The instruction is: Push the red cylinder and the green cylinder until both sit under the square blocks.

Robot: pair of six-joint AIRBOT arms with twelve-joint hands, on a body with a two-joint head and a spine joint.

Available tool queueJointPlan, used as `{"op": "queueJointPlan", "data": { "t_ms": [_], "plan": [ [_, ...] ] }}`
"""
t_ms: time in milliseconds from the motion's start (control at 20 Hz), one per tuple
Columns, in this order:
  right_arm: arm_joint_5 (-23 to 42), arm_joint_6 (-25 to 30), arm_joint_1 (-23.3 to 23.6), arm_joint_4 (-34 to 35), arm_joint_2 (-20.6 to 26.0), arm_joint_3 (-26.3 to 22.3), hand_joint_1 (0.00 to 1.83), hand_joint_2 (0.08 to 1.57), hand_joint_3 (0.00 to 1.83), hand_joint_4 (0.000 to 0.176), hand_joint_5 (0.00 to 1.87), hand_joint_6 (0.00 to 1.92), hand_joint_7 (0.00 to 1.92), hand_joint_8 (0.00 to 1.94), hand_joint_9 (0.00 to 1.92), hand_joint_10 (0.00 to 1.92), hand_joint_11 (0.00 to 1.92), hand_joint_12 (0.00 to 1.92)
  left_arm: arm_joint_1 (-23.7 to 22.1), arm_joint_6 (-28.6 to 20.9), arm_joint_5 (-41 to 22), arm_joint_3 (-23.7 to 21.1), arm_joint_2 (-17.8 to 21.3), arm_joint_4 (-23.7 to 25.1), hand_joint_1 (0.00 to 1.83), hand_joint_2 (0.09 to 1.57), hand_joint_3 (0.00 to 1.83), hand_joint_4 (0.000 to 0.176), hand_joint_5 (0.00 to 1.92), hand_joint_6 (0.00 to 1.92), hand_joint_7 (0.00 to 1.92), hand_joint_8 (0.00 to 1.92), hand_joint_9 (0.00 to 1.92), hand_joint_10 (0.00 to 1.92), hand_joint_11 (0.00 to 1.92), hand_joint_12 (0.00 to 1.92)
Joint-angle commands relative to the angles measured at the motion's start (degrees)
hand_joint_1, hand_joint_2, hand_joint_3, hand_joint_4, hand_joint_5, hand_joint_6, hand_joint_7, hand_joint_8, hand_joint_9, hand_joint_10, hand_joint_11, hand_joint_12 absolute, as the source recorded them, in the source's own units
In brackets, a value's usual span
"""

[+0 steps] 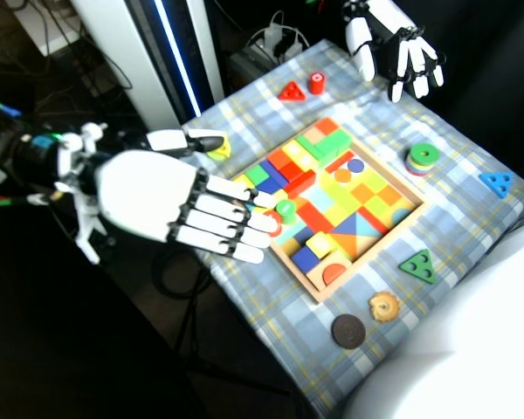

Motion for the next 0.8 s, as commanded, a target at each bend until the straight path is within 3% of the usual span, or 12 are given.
{"op": "queueJointPlan", "data": {
  "t_ms": [0,100,150,250,300,350,400,450,600,750],
  "plan": [
    [9.87,-1.28,-0.13,2.43,0.24,-0.64,0.0,1.05,0.01,0.133,0.34,0.0,0.09,0.0,0.0,0.0,0.0,0.0,-0.21,-0.24,-7.19,-0.17,-0.02,2.69,0.51,1.32,0.0,0.02,0.78,0.0,0.5,0.0,0.43,0.01,0.0,0.49],
    [17.22,-6.07,-4.94,8.68,0.46,-3.35,0.0,1.11,0.01,0.073,0.35,0.0,0.14,0.01,0.02,0.0,0.01,0.0,-0.13,-0.24,-7.91,-0.57,0.39,2.68,0.49,1.33,0.0,0.01,0.76,0.0,0.51,0.0,0.46,0.01,0.0,0.61],
    [19.72,-6.47,-6.79,10.34,0.46,-4.05,0.0,1.13,0.02,0.063,0.35,0.0,0.15,0.01,0.03,0.0,0.0,0.0,-0.12,-0.24,-8.09,-0.67,0.52,2.69,0.54,1.33,0.0,0.0,0.77,0.0,0.53,0.0,0.47,0.01,0.0,0.67],
    [27.3,-6.72,-11.56,15.55,0.39,-5.75,0.0,1.15,0.01,0.052,0.36,0.0,0.24,0.02,0.14,0.03,0.12,0.05,-0.12,-0.23,-8.86,-1.0,0.73,2.8,0.54,1.34,0.0,0.0,0.76,0.0,0.54,0.0,0.45,0.0,0.0,0.69],
    [32.87,-6.72,-15.68,19.92,-0.19,-6.88,0.0,1.18,0.0,0.022,0.35,0.0,0.27,0.01,0.2,0.02,0.19,0.08,0.0,-0.23,-9.68,-1.29,0.88,2.83,0.56,1.34,0.0,0.0,0.77,0.0,0.54,0.0,0.45,0.0,0.0,0.69],
    [36.51,-6.72,-18.25,22.6,-0.74,-7.48,0.0,1.18,0.0,0.035,0.32,0.0,0.25,0.0,0.22,0.02,0.22,0.09,0.12,-0.23,-10.29,-1.48,0.97,2.8,0.57,1.35,0.0,0.0,0.76,0.0,0.55,0.0,0.44,0.0,0.0,0.67],
    [38.97,-6.72,-19.69,24.6,-1.31,-8.02,0.0,1.21,0.01,0.008,0.3,0.0,0.26,0.01,0.26,0.03,0.28,0.12,0.12,-0.23,-10.77,-1.62,1.04,2.74,0.61,1.34,0.0,0.0,0.77,0.0,0.56,0.0,0.45,0.01,0.0,0.73],
    [41.57,-6.72,-20.75,26.65,-1.98,-8.68,0.0,1.24,0.01,0.0,0.29,0.0,0.27,0.0,0.28,0.02,0.32,0.12,0.25,-0.23,-11.68,-1.81,1.09,2.54,0.63,1.34,0.0,0.0,0.78,0.0,0.56,0.0,0.45,0.01,0.0,0.73],
    [46.97,-6.72,-21.93,30.4,-3.71,-10.22,0.1,1.29,0.01,0.0,0.3,0.0,0.29,0.0,0.32,0.01,0.34,0.11,0.77,-0.23,-13.36,-2.23,1.13,2.22,0.6,1.33,0.0,0.0,0.71,0.0,0.56,0.0,0.45,0.01,0.0,0.52],
    [47.27,-6.72,-21.89,33.81,-5.53,-11.13,0.11,1.32,0.01,0.0,0.32,0.01,0.33,0.01,0.34,0.02,0.35,0.09,0.83,-0.24,-11.22,-1.18,1.13,1.21,0.59,1.31,0.0,0.0,0.67,0.0,0.57,0.0,0.49,0.02,0.0,0.61]
  ]
}}
